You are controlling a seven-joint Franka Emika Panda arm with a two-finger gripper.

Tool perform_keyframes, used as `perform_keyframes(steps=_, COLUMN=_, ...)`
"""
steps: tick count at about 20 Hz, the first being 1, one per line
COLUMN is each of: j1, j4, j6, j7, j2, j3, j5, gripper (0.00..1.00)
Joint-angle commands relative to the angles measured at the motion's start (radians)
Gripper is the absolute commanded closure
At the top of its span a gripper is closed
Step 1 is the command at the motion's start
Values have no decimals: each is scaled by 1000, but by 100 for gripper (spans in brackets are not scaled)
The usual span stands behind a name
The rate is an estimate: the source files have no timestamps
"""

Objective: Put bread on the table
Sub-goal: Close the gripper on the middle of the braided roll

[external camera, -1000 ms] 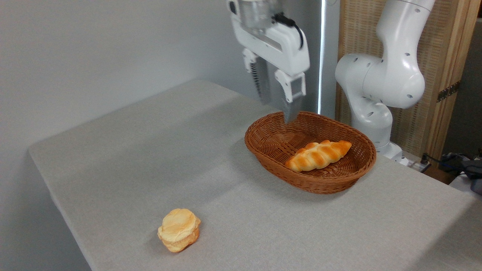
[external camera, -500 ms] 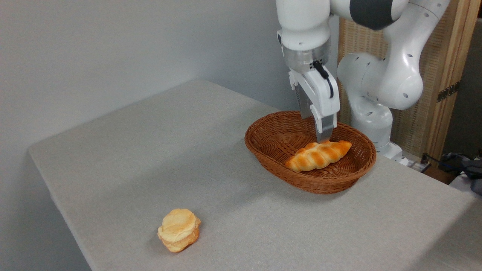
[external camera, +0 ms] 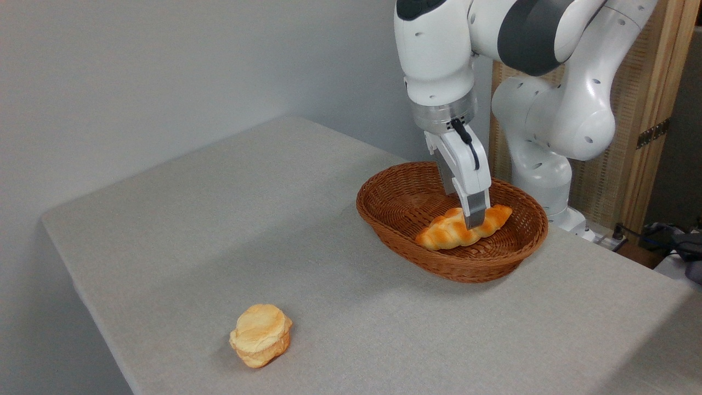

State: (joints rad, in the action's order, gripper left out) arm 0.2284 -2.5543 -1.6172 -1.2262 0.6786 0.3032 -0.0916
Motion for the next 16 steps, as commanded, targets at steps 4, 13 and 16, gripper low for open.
perform_keyframes(steps=4, j1=19, j4=-37, j6=-53, j7=-10, j2=-11, j3=16, j5=-17, gripper=0)
perform_keyframes(steps=13, j1=39, j4=-81, j6=-105, j7=-10, j2=-20, j3=16, j5=-17, gripper=0)
perform_keyframes(steps=16, j1=43, j4=-101, j6=-131, j7=-9, j2=-22, j3=16, j5=-17, gripper=1)
